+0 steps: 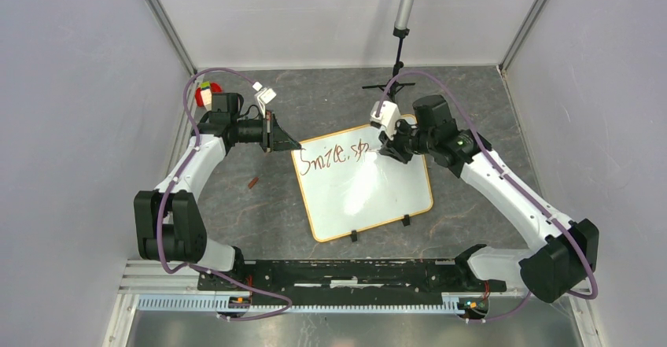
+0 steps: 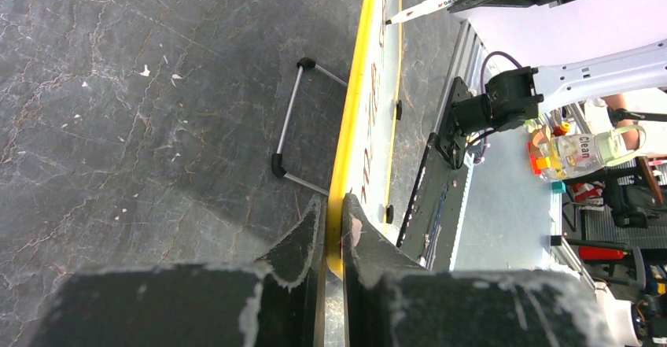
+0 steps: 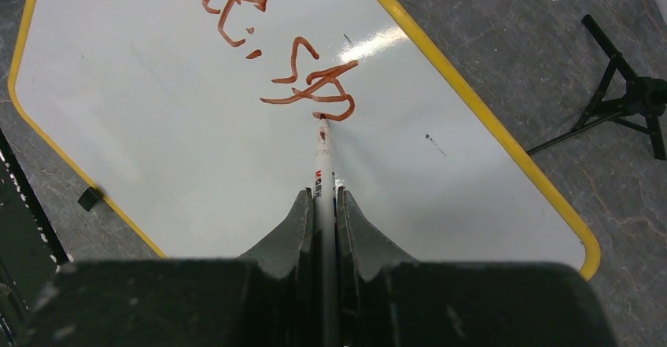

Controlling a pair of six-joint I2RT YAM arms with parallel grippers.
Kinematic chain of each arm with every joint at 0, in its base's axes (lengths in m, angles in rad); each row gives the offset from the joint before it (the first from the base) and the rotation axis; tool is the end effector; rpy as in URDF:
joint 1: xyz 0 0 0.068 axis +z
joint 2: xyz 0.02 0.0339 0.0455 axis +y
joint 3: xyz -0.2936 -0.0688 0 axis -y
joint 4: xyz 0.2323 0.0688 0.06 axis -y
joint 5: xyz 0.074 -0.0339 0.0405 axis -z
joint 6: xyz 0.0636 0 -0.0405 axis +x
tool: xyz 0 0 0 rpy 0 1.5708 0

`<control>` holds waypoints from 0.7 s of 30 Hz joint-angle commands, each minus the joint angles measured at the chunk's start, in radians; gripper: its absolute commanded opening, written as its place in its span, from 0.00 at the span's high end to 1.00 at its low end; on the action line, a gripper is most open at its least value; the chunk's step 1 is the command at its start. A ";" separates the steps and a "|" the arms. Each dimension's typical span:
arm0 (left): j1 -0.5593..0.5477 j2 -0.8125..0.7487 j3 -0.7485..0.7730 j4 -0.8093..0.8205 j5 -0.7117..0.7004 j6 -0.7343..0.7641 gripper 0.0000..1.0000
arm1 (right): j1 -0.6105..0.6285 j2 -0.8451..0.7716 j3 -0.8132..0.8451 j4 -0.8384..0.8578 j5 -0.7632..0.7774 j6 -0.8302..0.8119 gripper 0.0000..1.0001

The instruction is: Write a sentence on the whiteboard

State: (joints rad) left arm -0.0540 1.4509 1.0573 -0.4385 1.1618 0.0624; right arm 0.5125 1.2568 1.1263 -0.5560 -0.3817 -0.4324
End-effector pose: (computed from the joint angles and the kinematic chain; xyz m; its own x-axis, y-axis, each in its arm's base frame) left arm 0.2857 -0.0739 0.2979 -0.6970 0.0625 -0.7143 0.6831 0.3606 -0.6351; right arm 0.2240 0.1532 0.3377 -0.2056 -0.5619 -0.8012 -0.8727 0.4758 -0.1098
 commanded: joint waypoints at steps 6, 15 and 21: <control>-0.023 0.018 0.021 0.006 -0.030 -0.018 0.98 | -0.022 -0.014 0.048 0.016 0.065 -0.008 1.00; -0.023 0.013 0.021 0.006 -0.028 -0.019 0.98 | -0.029 -0.041 0.052 -0.014 0.013 -0.016 1.00; -0.025 0.010 0.021 0.007 -0.027 -0.018 0.98 | -0.029 -0.048 0.040 -0.023 -0.011 -0.018 1.00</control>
State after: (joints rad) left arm -0.0540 1.4528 1.0588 -0.4389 1.1625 0.0624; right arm 0.4877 1.2343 1.1389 -0.5766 -0.3672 -0.4374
